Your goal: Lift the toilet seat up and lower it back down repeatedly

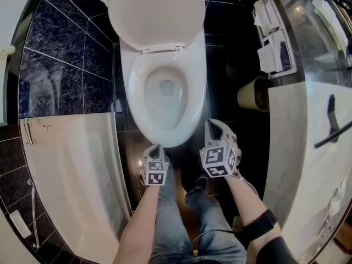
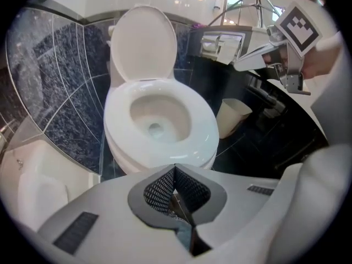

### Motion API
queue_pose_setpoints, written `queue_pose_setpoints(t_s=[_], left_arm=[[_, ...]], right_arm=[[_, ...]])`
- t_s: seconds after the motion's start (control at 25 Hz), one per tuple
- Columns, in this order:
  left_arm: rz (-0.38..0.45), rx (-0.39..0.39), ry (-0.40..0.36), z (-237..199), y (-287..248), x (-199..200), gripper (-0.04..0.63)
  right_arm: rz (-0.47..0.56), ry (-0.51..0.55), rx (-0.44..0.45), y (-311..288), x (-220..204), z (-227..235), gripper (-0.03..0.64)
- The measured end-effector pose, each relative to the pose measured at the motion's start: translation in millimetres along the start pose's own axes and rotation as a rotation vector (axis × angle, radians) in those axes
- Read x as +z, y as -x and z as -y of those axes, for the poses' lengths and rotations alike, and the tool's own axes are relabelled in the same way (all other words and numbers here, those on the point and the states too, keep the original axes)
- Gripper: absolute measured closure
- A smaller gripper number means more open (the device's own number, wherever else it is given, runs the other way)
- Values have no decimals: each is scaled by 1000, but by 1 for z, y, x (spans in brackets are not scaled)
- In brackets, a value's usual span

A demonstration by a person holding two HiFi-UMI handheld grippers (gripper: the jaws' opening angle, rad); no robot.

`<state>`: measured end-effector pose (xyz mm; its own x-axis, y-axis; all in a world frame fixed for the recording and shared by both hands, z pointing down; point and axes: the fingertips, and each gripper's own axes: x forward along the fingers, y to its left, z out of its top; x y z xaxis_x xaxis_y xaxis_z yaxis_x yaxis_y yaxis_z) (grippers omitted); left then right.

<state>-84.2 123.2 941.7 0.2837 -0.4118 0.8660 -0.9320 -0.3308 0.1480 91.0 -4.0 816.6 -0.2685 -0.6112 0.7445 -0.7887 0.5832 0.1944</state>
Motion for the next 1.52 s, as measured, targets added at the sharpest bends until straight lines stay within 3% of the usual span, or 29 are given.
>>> queue_pose_setpoints(t_s=[0.12, 0.28, 0.56, 0.76, 1.04, 1.52], left_arm=[[57, 3, -12, 0, 29, 35, 603], [140, 4, -6, 8, 107, 97, 603], [338, 23, -49, 21, 279, 231, 603], [443, 42, -67, 29, 375, 281, 603], [537, 30, -97, 44, 456, 314, 603], [613, 20, -138, 66, 518, 313, 603]], right_arm=[[10, -16, -1, 18, 17, 4, 598], [34, -80, 26, 71, 59, 8, 598], [156, -159, 47, 191, 180, 32, 598], [225, -179, 66, 270, 243, 46, 598], [294, -181, 52, 338, 271, 59, 598], [324, -185, 57, 387, 252, 57, 598]])
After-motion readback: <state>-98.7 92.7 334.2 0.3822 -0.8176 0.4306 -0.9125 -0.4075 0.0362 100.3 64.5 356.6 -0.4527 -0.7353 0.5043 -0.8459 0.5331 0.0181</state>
